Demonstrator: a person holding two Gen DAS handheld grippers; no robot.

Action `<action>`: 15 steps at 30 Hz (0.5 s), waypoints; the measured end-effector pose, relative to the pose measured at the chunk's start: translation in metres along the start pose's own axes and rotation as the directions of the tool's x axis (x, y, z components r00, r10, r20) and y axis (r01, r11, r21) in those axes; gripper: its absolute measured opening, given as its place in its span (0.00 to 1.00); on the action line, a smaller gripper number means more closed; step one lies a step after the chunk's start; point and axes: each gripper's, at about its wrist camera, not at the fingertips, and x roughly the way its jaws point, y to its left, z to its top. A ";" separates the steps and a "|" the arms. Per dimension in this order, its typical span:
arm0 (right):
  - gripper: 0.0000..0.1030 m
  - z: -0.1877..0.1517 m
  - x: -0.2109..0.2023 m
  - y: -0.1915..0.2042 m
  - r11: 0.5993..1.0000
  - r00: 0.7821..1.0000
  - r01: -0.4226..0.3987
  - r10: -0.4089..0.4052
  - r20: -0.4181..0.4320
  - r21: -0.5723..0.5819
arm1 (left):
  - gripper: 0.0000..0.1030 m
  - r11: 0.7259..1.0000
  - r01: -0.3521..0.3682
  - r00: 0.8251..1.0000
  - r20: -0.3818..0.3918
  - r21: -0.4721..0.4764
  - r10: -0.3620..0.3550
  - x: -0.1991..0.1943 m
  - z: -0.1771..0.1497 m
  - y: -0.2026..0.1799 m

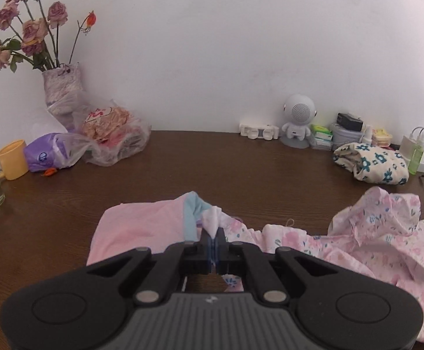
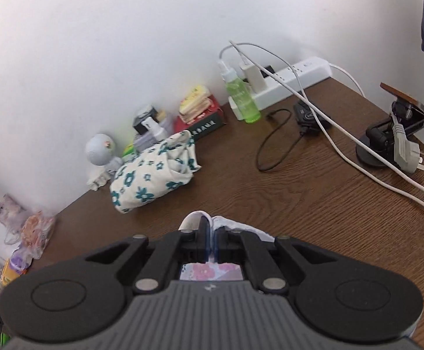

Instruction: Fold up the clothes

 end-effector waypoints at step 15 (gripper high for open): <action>0.67 -0.072 -0.004 0.068 0.862 0.989 -0.017 -0.059 -0.133 -0.506 | 0.01 0.998 0.034 0.999 -0.044 0.057 -0.032 -0.062 -0.061 0.018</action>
